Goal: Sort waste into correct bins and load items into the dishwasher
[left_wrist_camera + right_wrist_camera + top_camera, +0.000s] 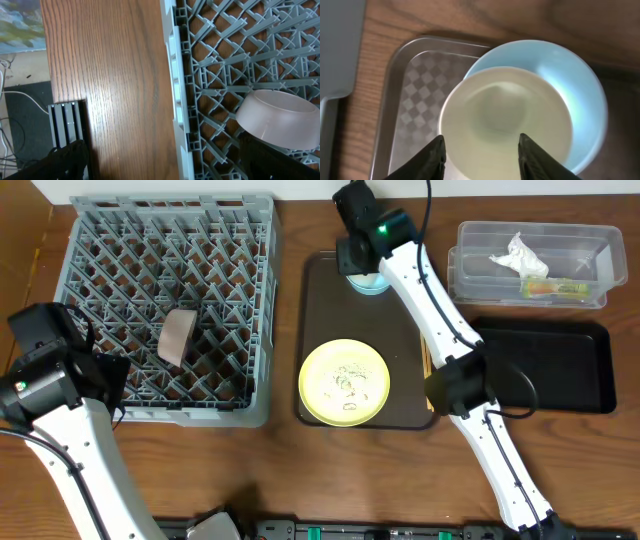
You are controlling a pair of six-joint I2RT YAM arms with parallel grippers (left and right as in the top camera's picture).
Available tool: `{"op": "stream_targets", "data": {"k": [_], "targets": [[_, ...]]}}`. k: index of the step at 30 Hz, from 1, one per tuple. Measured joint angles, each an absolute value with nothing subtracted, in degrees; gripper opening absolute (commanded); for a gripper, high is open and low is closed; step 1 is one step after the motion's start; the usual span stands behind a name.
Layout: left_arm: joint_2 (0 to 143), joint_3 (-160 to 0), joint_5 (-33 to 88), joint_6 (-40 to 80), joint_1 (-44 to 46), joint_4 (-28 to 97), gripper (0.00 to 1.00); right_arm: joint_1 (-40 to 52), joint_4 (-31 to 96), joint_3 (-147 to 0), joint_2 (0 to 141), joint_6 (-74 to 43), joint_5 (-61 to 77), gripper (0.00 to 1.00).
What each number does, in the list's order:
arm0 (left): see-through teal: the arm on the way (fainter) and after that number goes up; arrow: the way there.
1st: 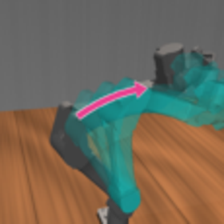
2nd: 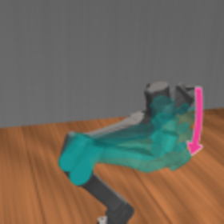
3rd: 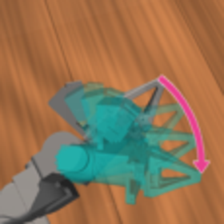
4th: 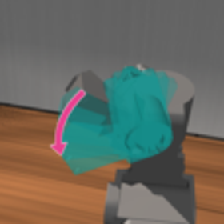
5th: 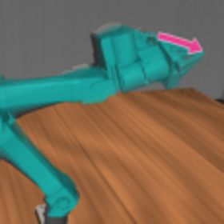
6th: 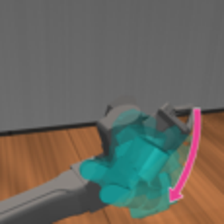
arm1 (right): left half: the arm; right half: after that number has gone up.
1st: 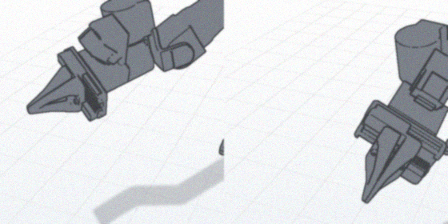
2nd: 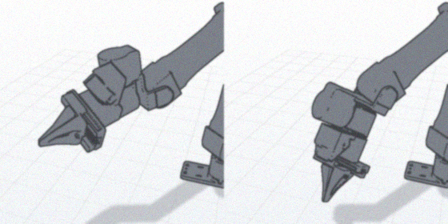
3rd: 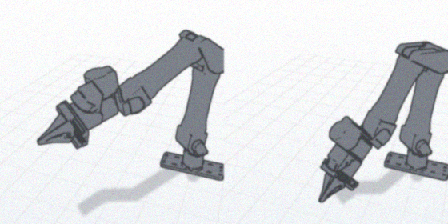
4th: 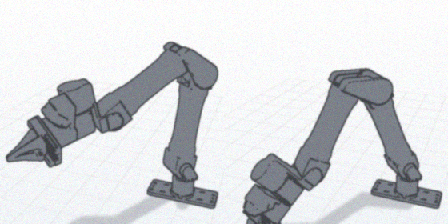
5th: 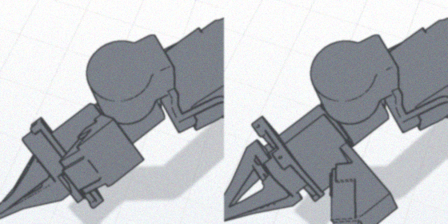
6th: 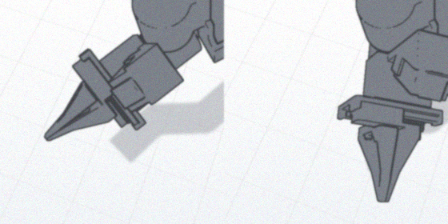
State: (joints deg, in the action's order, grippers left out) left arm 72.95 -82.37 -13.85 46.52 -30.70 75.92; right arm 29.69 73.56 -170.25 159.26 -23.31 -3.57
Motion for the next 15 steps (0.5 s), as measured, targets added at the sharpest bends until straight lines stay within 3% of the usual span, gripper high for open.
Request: {"op": "stream_targets", "data": {"k": [8, 15], "targets": [[72.9, -82.4, -13.8, 46.5, -30.7, 75.9, 0.98, 29.6, 78.6, -178.5, 159.3, -23.2, -2.3, 0.47], [72.9, -82.4, -13.9, 46.5, -30.7, 75.9, 0.98, 31.3, 76.1, -176.2, 159.1, -22.8, -2.3, 0.49]]}}
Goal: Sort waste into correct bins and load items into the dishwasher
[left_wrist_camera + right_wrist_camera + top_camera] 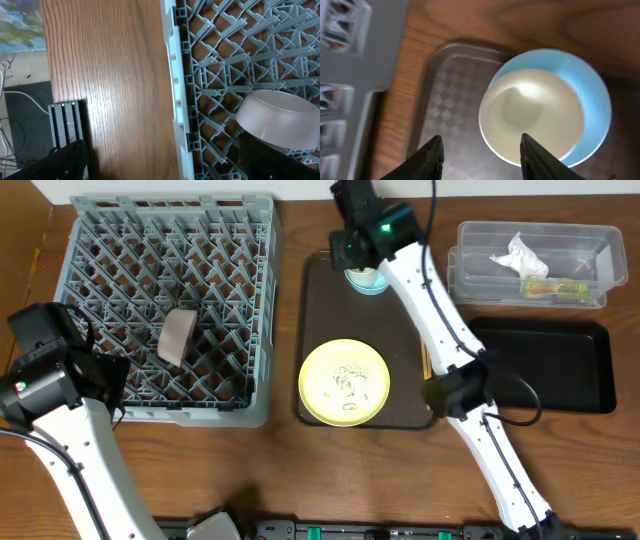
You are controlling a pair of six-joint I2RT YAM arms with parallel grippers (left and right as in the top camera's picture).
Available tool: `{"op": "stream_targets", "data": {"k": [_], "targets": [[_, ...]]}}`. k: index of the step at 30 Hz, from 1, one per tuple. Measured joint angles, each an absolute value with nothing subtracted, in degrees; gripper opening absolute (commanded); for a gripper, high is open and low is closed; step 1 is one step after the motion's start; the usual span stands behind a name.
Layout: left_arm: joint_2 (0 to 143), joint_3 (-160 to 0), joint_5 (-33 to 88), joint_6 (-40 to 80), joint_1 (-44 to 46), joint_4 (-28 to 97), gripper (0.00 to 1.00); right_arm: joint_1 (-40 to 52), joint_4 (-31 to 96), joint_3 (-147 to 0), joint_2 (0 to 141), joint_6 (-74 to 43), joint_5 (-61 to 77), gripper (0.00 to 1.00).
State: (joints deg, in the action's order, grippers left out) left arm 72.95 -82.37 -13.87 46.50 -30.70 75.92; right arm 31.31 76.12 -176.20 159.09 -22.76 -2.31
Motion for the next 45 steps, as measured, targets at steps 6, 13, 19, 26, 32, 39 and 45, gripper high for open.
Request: {"op": "stream_targets", "data": {"k": [6, 13, 19, 26, 32, 39, 45], "targets": [[72.9, -82.4, -13.9, 46.5, -30.7, 75.9, 0.98, 34.4, 72.4, -165.8, 158.9, -23.3, -10.5, 0.4], [72.9, -82.4, -13.8, 46.5, -30.7, 75.9, 0.98, 34.7, 70.6, -164.0, 158.9, -23.7, -13.1, 0.21], [72.9, -82.4, -13.8, 46.5, -30.7, 75.9, 0.98, 34.7, 71.3, -164.1, 158.3, -23.6, -14.2, 0.01], [72.9, -82.4, -13.8, 46.5, -30.7, 75.9, 0.98, 34.7, 71.9, -164.1, 154.1, -23.6, -13.9, 0.01], [72.9, -82.4, -13.9, 46.5, -30.7, 75.9, 0.98, 34.7, 68.2, -164.1, 147.1, -23.2, -10.0, 0.01], [72.9, -82.4, -13.9, 46.5, -30.7, 75.9, 0.98, 34.7, 44.1, -165.3, 140.9, -23.7, 16.9, 0.01], [72.9, -82.4, -13.9, 46.5, -30.7, 76.0, 0.98, 36.2, 19.5, -165.4, 146.8, -32.0, 34.8, 0.01]]}}
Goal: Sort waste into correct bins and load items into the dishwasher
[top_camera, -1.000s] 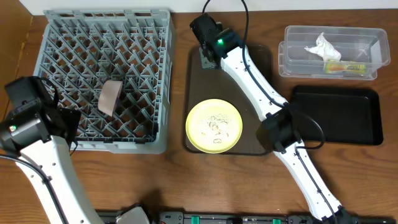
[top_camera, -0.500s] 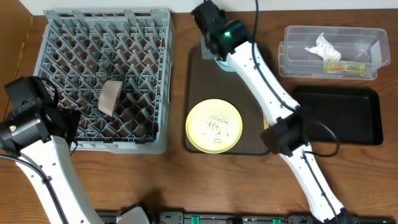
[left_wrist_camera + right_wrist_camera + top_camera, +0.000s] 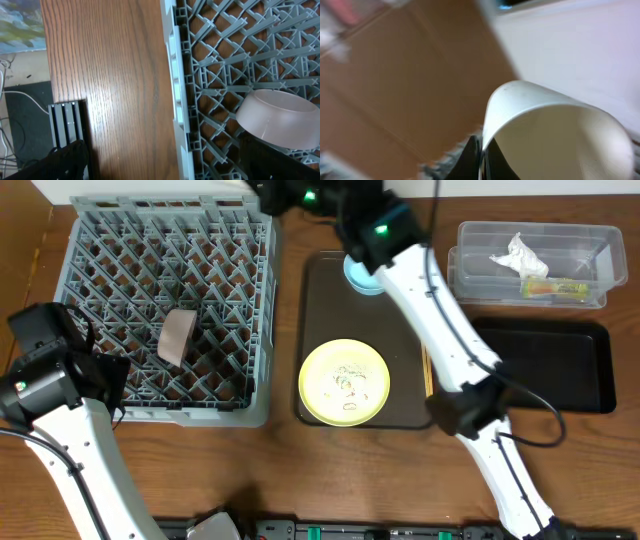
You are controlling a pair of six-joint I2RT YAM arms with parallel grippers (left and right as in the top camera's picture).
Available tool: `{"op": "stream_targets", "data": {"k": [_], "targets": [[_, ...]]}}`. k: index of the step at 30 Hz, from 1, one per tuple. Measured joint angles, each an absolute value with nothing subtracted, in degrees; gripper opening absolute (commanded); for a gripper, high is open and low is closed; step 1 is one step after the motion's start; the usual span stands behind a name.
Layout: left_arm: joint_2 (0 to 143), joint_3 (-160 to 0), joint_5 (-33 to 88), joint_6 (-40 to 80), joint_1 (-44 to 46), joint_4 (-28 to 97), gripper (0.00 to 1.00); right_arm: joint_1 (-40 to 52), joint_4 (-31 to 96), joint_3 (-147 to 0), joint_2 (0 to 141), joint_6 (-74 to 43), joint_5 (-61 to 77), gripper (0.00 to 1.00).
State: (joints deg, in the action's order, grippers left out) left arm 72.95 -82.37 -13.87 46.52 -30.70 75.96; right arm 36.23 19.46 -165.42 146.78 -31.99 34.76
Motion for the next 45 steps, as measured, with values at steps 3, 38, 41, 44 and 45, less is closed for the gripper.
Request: {"op": "stream_targets", "data": {"k": [3, 38, 41, 44, 45], "targets": [[72.9, -82.4, -13.9, 46.5, -30.7, 76.0, 0.98, 38.3, 10.9, -165.4, 152.0, -37.6, 40.0, 0.01], [72.9, -82.4, -13.8, 46.5, -30.7, 76.0, 0.98, 41.6, -11.0, -162.9, 172.9, -61.7, 48.2, 0.01], [72.9, -82.4, -13.9, 46.5, -30.7, 76.0, 0.98, 41.8, -19.4, -161.5, 173.3, -64.7, 48.5, 0.01], [72.9, -82.4, -13.9, 46.5, -30.7, 76.0, 0.98, 42.3, -28.0, -161.4, 173.8, -68.1, 48.6, 0.01], [72.9, -82.4, -13.8, 46.5, -30.7, 76.0, 0.98, 42.6, -28.4, -161.4, 173.7, -68.9, 48.4, 0.01]]}}
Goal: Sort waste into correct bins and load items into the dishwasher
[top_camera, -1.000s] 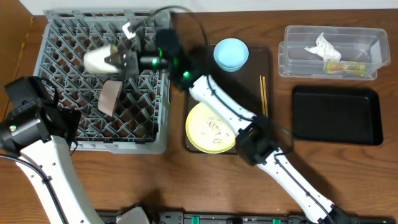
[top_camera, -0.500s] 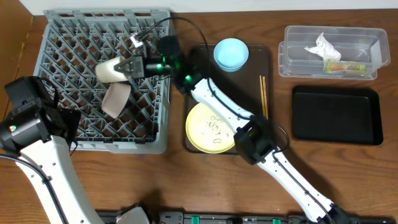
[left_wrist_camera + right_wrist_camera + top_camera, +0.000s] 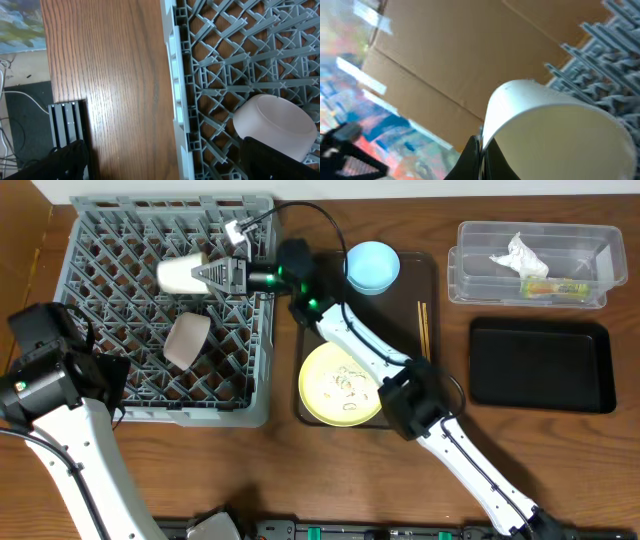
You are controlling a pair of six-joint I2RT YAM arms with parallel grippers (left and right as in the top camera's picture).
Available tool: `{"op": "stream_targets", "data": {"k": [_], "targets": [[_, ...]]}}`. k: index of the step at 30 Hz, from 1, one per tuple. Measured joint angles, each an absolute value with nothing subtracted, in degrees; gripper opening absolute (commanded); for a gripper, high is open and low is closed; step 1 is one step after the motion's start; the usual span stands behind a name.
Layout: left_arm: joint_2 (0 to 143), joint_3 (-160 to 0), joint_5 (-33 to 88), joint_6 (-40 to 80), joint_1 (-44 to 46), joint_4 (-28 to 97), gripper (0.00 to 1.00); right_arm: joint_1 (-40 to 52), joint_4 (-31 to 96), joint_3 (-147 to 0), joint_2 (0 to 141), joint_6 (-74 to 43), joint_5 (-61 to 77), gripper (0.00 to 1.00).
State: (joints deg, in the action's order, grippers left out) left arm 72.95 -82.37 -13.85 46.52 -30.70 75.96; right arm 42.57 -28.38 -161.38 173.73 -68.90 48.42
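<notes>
My right gripper [image 3: 212,275] reaches over the upper middle of the grey dish rack [image 3: 90,210], shut on the rim of a cream cup [image 3: 180,275] that lies on its side in the air. In the right wrist view the gripper [image 3: 481,146] pinches the cup [image 3: 555,130] by its wall. A pale pink bowl [image 3: 187,340] leans in the rack. My left gripper [image 3: 172,162] is open, straddling the rack's left edge, with the pink bowl [image 3: 275,127] near its right finger. A blue bowl [image 3: 372,267] and a yellow plate [image 3: 343,385] rest on the brown tray [image 3: 318,310].
Chopsticks [image 3: 421,330] lie along the tray's right side. A clear bin [image 3: 480,275] at the back right holds crumpled paper and a wrapper. A black bin [image 3: 540,365] sits in front of it. The left arm [image 3: 45,370] stands at the rack's near-left corner.
My right gripper, with the cream cup, was above the rack's far edge and is now lower over the rack's upper middle. The pink bowl sits tilted a bit differently. The left arm has not moved.
The cream cup sat inside the blue bowl on the tray, my right gripper open around it, then a little higher over it. Later the gripper was shut on the cup's rim above the rack's far edge. Now it holds the cup over the rack; the blue bowl is empty.
</notes>
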Motion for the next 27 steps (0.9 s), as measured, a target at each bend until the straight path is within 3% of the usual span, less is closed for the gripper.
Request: {"op": "stream_targets", "data": {"k": [7, 12, 20, 27], "targets": [[72.9, -82.4, -13.9, 46.5, -30.7, 76.0, 0.98, 44.1, -15.4, -161.4, 173.9, -68.3, 45.8, 0.01], [72.9, -82.4, -13.8, 46.5, -30.7, 76.0, 0.98, 44.9, -15.9, -161.4, 173.9, -66.9, 44.7, 0.01], [72.9, -82.4, -13.8, 46.5, -30.7, 76.0, 0.98, 46.1, -27.8, -161.4, 174.5, -71.8, 46.0, 0.01], [72.9, -82.4, -13.8, 46.5, -30.7, 76.0, 0.98, 46.1, -15.8, -161.8, 174.4, -71.7, 46.5, 0.01]]}}
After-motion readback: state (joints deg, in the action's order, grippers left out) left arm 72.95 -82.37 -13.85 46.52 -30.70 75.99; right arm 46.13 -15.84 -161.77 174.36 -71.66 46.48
